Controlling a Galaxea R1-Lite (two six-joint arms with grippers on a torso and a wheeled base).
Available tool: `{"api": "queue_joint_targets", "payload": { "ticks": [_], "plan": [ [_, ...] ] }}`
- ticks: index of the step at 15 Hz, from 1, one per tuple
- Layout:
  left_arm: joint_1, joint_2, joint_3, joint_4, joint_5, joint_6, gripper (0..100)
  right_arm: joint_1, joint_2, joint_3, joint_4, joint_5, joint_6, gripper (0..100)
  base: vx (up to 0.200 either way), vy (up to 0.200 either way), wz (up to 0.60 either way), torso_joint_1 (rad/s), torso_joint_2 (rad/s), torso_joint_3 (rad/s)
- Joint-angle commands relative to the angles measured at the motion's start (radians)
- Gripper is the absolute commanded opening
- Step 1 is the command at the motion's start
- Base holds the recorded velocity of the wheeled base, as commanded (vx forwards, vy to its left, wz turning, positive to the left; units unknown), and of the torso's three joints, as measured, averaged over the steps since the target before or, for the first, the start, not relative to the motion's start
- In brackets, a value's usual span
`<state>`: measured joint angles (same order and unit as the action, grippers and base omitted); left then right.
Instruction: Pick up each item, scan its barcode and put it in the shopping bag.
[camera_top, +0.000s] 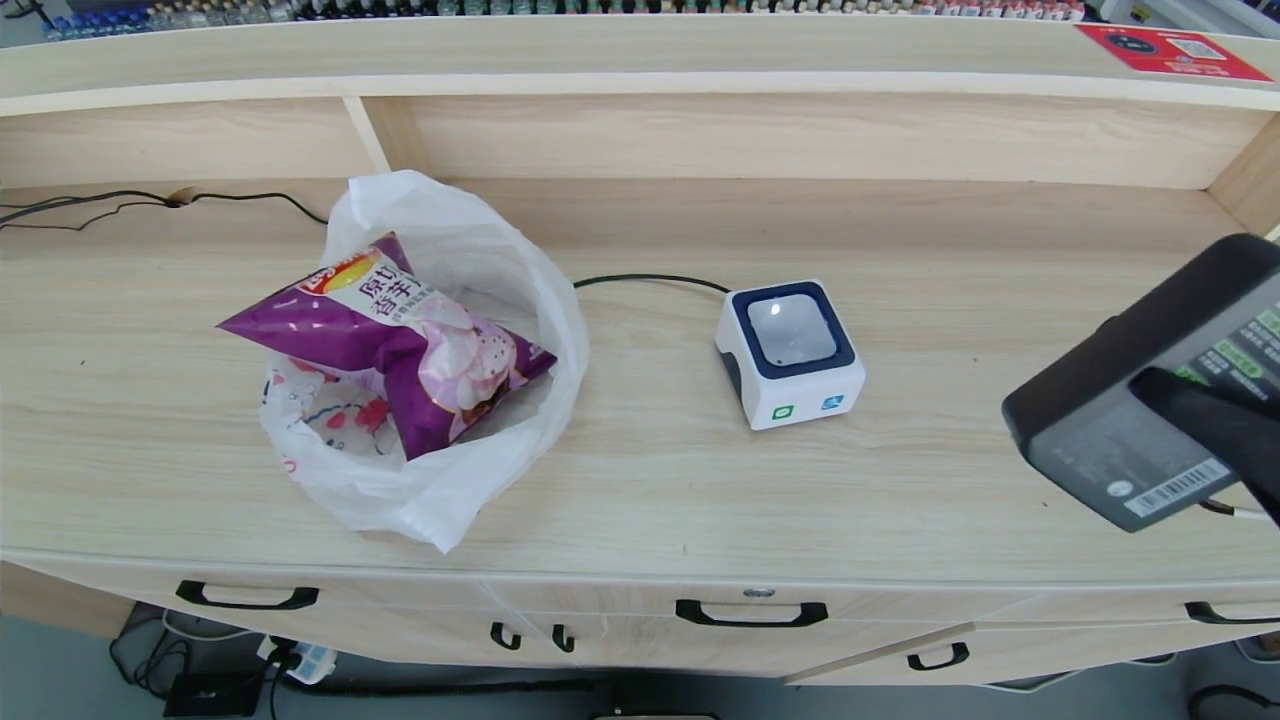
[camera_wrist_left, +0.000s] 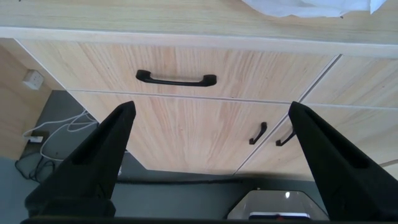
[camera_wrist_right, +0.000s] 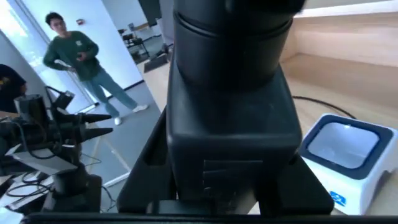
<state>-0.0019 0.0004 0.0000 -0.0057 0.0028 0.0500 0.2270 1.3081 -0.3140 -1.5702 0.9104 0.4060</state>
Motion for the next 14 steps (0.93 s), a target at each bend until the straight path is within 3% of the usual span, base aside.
{"api": "queue_joint_targets", "payload": {
  "ticks": [1, 3, 5, 7, 9, 14],
  "plan": [
    [0.000, 0.000, 0.000, 0.000, 0.000, 0.001, 100, 0.112, 0.031, -0.008, -0.001, 0.004, 0.042, 0, 0.000, 0.000, 0.00, 0.000, 0.00, 0.000],
    [0.000, 0.000, 0.000, -0.002, 0.000, 0.011, 100, 0.170, 0.105, -0.099, -0.001, -0.033, 0.051, 0, 0.000, 0.000, 0.00, 0.000, 0.00, 0.000],
    [0.000, 0.000, 0.000, -0.002, -0.001, 0.017, 100, 0.178, 0.200, -0.272, -0.001, -0.097, -0.021, 0, 0.000, 0.000, 0.00, 0.000, 0.00, 0.000],
    [0.000, 0.000, 0.000, -0.003, -0.001, 0.021, 100, 0.178, 0.273, -0.387, -0.001, -0.246, -0.093, 0, 0.000, 0.000, 0.00, 0.000, 0.00, 0.000],
    [0.000, 0.000, 0.000, -0.002, -0.001, 0.021, 100, 0.181, 0.300, -0.384, 0.007, -0.370, -0.193, 0, 0.000, 0.000, 0.00, 0.000, 0.00, 0.000],
    [0.000, 0.000, 0.000, -0.003, -0.001, 0.022, 100, 0.341, 0.300, -0.520, 0.226, -0.817, -0.342, 0, 0.000, 0.000, 0.00, 0.000, 0.00, 0.000]
  ]
}}
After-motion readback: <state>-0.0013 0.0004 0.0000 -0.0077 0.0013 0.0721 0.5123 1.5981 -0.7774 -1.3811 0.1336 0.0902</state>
